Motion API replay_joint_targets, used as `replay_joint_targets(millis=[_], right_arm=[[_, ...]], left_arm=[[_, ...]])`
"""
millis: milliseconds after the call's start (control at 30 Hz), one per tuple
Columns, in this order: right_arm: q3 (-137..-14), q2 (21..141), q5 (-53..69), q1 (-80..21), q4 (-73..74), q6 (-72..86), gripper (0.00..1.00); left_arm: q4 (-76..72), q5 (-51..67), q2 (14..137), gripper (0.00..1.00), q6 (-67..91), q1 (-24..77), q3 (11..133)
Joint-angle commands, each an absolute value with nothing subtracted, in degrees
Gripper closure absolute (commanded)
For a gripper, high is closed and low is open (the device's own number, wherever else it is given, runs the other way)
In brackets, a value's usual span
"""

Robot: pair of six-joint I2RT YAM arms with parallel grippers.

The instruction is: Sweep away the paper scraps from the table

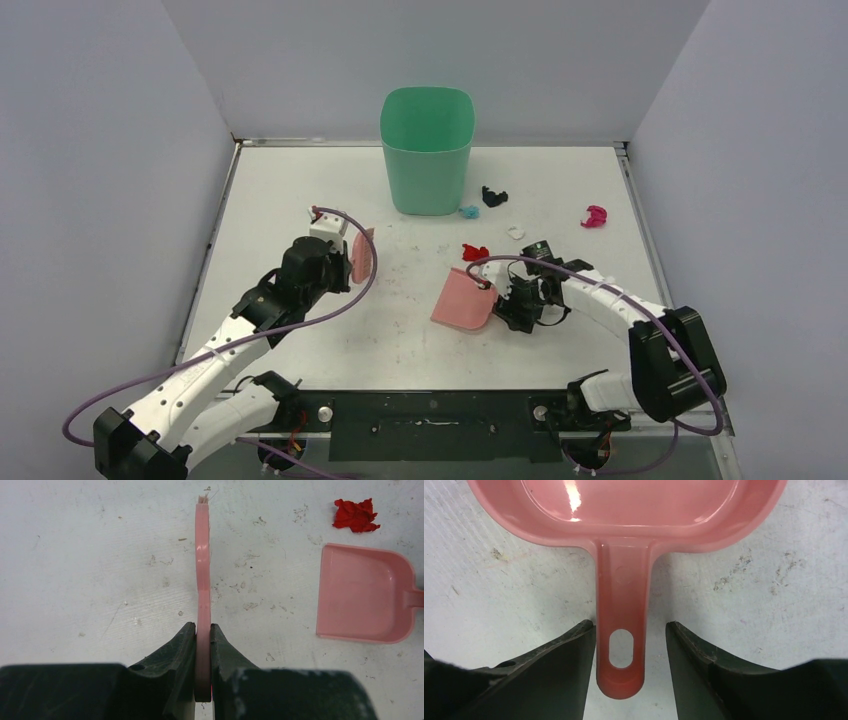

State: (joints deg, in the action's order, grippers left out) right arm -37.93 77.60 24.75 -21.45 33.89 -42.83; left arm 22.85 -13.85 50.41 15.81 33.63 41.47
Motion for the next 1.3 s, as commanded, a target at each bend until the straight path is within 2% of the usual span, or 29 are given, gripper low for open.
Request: replay_joint_targets(millis=[0, 200, 467, 600, 667, 700, 767, 900, 1033, 1133, 1267], right_arm=[[-37.71, 73.86, 28.13, -20.57, 32.19, -43.63, 0.46], [-37.49, 70.85, 29.33, -19.96, 32.07, -43.85, 0.5], [-38.43, 73.91, 29.06, -19.68, 33.09, -43.64, 0.57], [-39.16, 72.33, 27.64, -19.49, 32.7, -42.09, 0.67], [-40.1, 70.74, 27.9, -19.22, 33.95, -41.41, 0.77], [-40.73, 69.82, 28.84, -19.0, 35.26, -41.66, 0.85], [-42.24, 67.92, 30.56, -18.67, 38.09, -41.59, 0.89], [-48.06, 64.1, 27.39, -16.78, 44.29, -40.01, 0.92], [-54.64, 60.56, 26.98, -9.94, 52.48, -42.36, 0.93], [-57.6, 57.78, 23.66, -4.52, 54.14, -41.69, 0.95], [-56.21, 51.82, 16.24, 1.5, 48.42, -34.85, 0.95]], left_arm=[[19.16, -12.29, 50.59, 1.0, 15.37, 33.16, 43.02], [19.34, -11.66, 51.0, 1.0, 15.53, 33.13, 43.24], [19.34, -11.62, 50.82, 1.0, 15.64, 33.13, 43.1], [19.35, -11.77, 50.75, 1.0, 15.75, 33.13, 43.15], [19.02, -11.85, 50.63, 1.0, 16.01, 33.13, 43.07], [18.76, -11.56, 50.47, 1.0, 16.29, 33.13, 43.06], [18.12, -9.44, 50.66, 1.0, 16.78, 33.13, 43.11], [17.2, -4.5, 51.58, 1.0, 20.19, 33.28, 45.06], [12.95, -1.54, 52.32, 1.0, 26.47, 34.41, 46.66], [7.22, -2.85, 54.25, 1.0, 31.31, 38.19, 46.87], [-3.55, -9.83, 60.56, 1.0, 37.58, 45.32, 47.49]])
